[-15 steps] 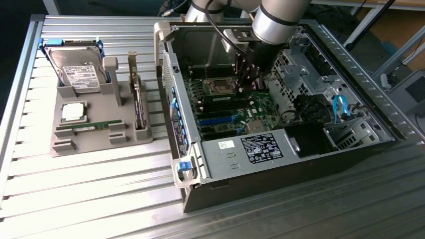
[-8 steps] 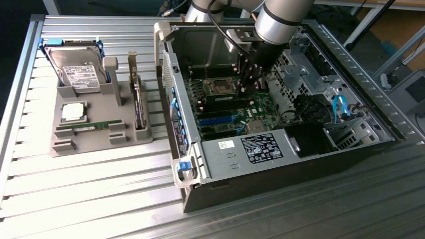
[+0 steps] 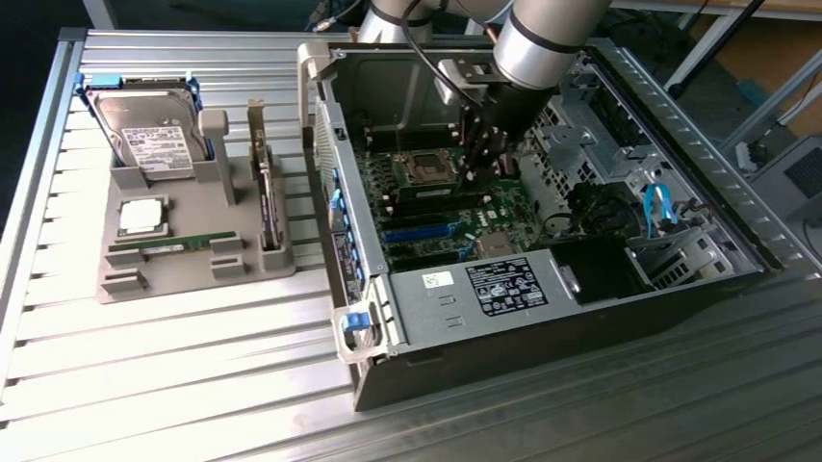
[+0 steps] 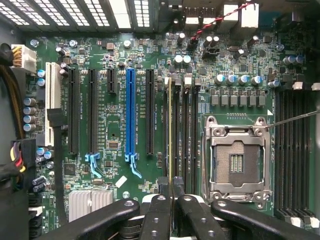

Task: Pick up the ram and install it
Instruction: 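Insert the ram into the slot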

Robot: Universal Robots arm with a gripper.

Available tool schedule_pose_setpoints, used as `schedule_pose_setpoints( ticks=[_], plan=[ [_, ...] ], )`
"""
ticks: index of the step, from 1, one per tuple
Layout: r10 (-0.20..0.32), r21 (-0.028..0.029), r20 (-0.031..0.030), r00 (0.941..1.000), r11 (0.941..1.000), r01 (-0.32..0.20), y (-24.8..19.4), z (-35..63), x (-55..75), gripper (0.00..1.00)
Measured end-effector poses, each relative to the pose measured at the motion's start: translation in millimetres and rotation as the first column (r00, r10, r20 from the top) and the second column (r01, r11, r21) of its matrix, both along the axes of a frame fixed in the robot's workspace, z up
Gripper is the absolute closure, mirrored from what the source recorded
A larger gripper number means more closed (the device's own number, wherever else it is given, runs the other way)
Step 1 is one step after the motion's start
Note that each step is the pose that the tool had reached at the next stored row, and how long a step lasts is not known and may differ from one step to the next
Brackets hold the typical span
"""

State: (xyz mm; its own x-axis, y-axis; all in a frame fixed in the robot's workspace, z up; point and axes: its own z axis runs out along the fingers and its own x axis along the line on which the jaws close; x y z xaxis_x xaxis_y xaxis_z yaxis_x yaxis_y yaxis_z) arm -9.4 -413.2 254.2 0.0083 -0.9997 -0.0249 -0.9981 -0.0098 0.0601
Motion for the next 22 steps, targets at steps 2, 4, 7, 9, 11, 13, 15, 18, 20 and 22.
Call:
schedule_pose_setpoints(
  ticks=[2,4,7,9,11,13,15,18,20,22],
  plan=[
    [0.0,-0.0001,0.0,1.0,1.0,0.0,0.0,-2.1,0.0,0.88],
    [0.0,-0.0001,0.0,1.0,1.0,0.0,0.0,-3.6,0.0,0.88],
    [0.0,-0.0001,0.0,1.0,1.0,0.0,0.0,-7.4,0.0,0.88],
    [0.0,-0.0001,0.0,1.0,1.0,0.0,0.0,-8.8,0.0,0.88],
    [0.0,-0.0004,-0.0001,1.0,1.0,0.0,0.0,-9.1,0.0,0.88],
    [-0.001,-0.0001,0.0,1.0,1.0,0.001,0.0,-9.2,0.0,0.88],
    [-0.002,-0.0001,0.0,1.0,1.0,0.002,0.0,-9.2,0.0,0.88],
    [-0.002,0.0,0.0,1.0,1.0,0.002,0.0,-9.2,0.0,0.88],
    [-0.002,0.0,0.0,1.0,1.0,0.002,0.0,-9.2,0.0,0.88],
    [-0.002,0.0,0.0006,1.0,1.0,0.002,0.0,-9.3,0.0,0.88]
  ],
)
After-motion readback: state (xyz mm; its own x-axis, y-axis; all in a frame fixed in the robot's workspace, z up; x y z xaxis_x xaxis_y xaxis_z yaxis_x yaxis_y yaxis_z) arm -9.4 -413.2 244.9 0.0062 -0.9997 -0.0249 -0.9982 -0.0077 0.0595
